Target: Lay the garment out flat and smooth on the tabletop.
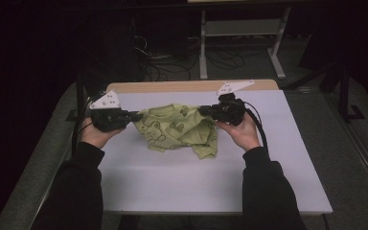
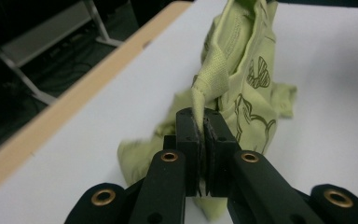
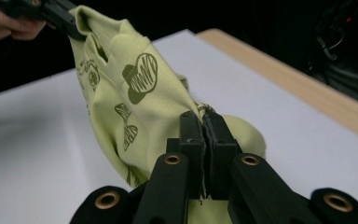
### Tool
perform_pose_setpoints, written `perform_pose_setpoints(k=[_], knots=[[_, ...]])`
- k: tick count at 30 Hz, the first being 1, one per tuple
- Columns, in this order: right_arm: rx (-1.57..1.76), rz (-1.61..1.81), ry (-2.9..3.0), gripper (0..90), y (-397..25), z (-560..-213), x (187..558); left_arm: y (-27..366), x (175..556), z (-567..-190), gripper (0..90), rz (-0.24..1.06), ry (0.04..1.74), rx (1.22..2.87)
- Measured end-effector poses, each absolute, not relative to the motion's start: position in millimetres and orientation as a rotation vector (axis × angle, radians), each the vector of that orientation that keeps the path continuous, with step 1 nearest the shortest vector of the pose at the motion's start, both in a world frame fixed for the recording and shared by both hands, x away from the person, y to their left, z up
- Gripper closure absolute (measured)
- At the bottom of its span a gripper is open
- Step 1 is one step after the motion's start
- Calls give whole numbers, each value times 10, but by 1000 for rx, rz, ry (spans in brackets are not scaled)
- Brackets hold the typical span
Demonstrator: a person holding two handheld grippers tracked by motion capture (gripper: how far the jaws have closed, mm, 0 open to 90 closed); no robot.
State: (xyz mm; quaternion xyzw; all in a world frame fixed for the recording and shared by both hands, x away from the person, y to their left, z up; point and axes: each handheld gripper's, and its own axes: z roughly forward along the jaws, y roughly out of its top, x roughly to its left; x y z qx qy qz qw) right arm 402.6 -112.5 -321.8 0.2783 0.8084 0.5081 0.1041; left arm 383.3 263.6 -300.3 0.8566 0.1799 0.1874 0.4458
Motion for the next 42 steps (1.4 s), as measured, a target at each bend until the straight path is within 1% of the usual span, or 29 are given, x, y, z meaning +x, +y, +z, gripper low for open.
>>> perform_pose_setpoints(k=[3, 11, 18, 25, 38, 41, 42], knots=[[827, 1543, 2335, 867, -1185, -3071, 4025, 2597, 3870, -2842, 865, 498, 428, 2112], [816, 1583, 2258, 867, -1249, -2700, 4025, 2558, 4011, -2515, 868, 533, 426, 2087], [852, 1590, 2224, 867, -1247, -2541, 4112, 2492, 4190, -2346, 868, 569, 453, 2117], [971, 1600, 2199, 867, -1266, -2621, 4307, 2404, 4412, -2438, 861, 608, 503, 2138], [1135, 1491, 2255, 867, -1306, -2929, 4645, 2269, 4757, -2776, 851, 592, 584, 2197], [1165, 1465, 2248, 867, -1328, -2994, 4692, 2227, 4813, -2834, 850, 608, 600, 2187], [1177, 1454, 2243, 867, -1335, -3015, 4704, 2211, 4827, -2856, 840, 633, 606, 2191]])
